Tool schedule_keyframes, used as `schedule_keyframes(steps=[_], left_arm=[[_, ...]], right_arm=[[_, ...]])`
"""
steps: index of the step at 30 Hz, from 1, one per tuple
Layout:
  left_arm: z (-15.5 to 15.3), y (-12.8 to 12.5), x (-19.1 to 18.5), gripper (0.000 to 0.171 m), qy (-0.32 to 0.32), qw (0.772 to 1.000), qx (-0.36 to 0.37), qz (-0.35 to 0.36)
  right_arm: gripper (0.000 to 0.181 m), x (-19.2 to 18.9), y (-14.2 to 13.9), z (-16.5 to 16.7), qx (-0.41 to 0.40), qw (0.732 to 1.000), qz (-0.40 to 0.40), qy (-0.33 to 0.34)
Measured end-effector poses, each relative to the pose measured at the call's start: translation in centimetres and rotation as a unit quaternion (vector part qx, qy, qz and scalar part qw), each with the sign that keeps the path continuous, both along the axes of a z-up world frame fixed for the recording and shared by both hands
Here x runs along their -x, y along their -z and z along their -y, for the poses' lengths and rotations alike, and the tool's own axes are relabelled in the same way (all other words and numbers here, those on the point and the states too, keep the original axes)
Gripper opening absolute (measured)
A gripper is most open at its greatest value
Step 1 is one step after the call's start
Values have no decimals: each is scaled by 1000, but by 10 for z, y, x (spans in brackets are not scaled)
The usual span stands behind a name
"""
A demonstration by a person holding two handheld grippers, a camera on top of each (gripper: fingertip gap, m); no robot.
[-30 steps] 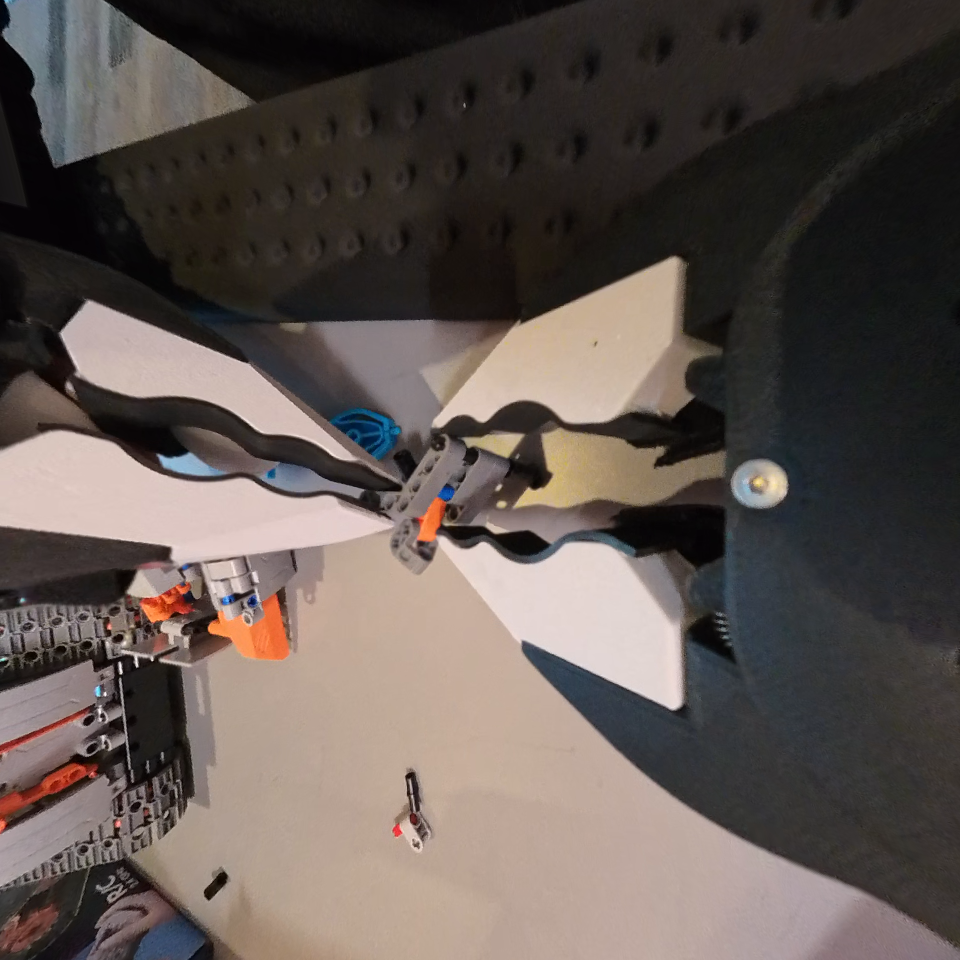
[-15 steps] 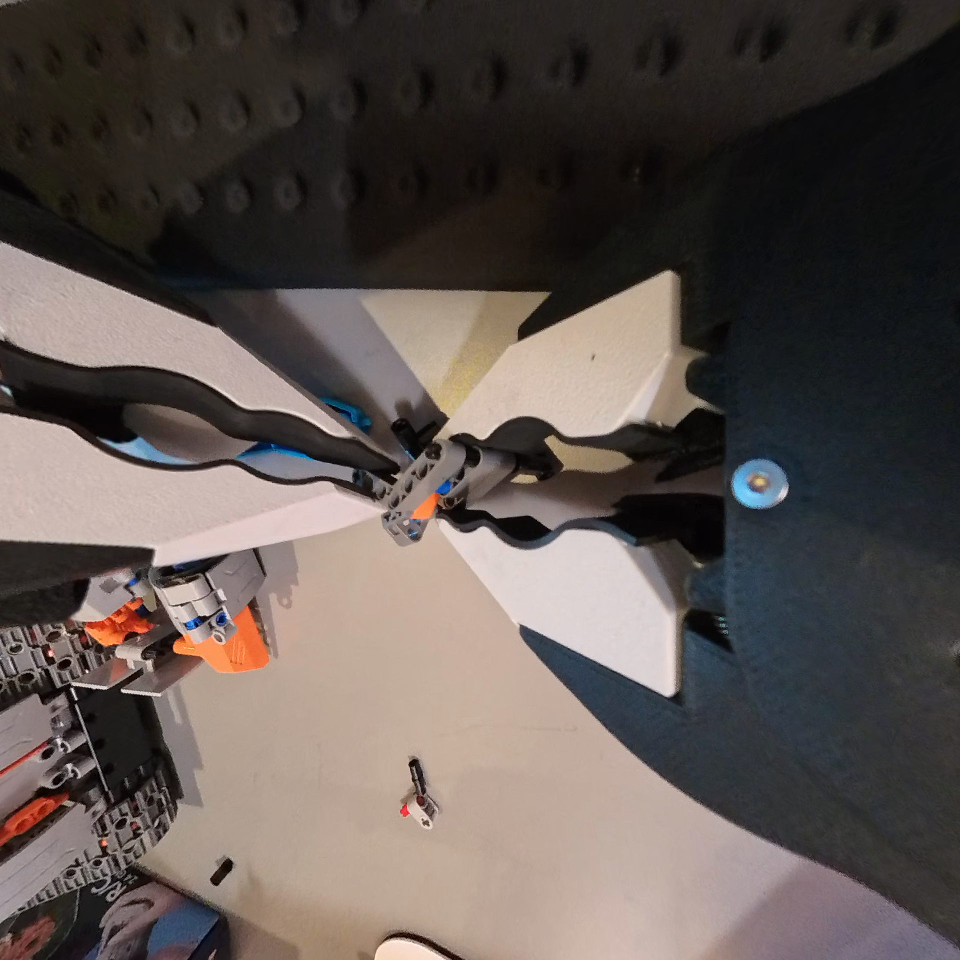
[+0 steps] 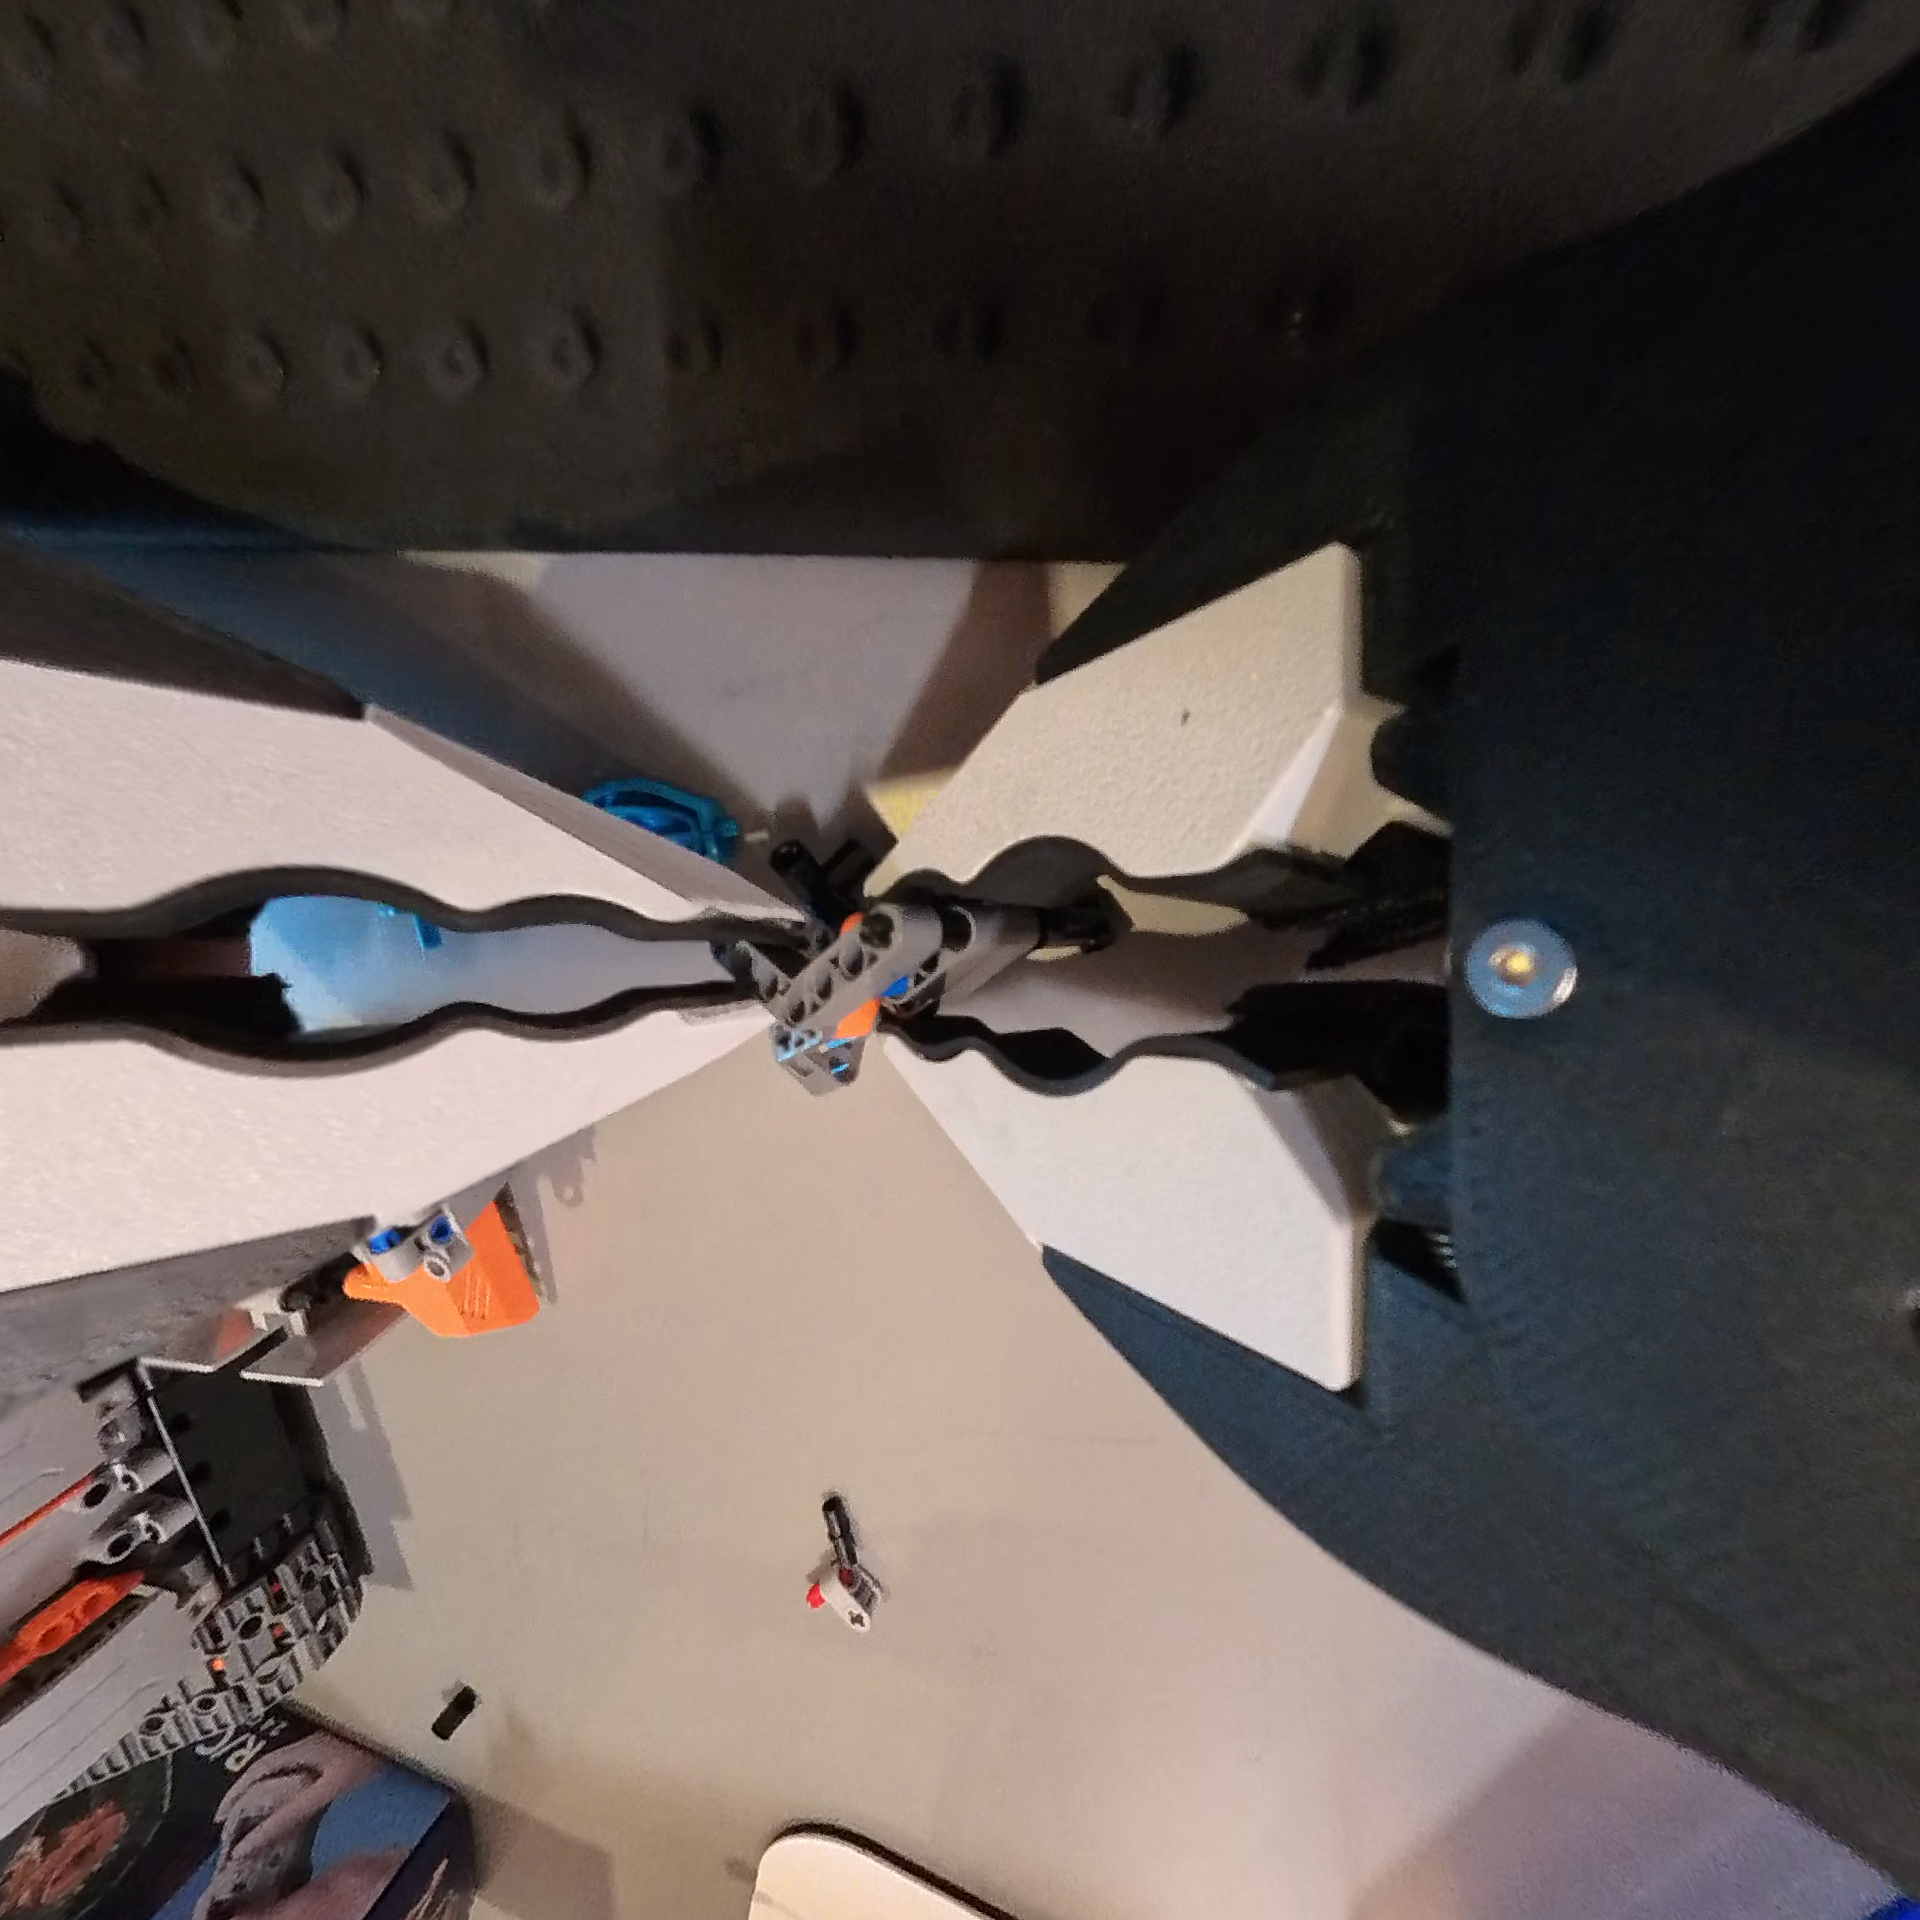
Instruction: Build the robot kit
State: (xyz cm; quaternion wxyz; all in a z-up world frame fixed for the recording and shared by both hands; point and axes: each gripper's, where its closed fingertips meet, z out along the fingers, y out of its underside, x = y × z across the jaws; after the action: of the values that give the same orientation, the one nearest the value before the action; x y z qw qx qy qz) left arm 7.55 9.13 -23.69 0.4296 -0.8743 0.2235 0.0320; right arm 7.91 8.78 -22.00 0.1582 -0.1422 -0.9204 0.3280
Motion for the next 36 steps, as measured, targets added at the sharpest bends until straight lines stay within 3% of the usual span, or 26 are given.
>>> schedule_keyframes(steps=[20,30,36], left_arm=[[-5,3,-3,14,19,1000,1,-22],[-5,2,-5,15,23,1000,-1,-21],[-5,-5,-6,27,27,999,-6,36]], right_arm=[[5,-4,1,-6,-16,996,86,-13],[5,-5,1,-7,-69,997,22,-10],[5,-3,-4,-8,-64,998,2,-13]])
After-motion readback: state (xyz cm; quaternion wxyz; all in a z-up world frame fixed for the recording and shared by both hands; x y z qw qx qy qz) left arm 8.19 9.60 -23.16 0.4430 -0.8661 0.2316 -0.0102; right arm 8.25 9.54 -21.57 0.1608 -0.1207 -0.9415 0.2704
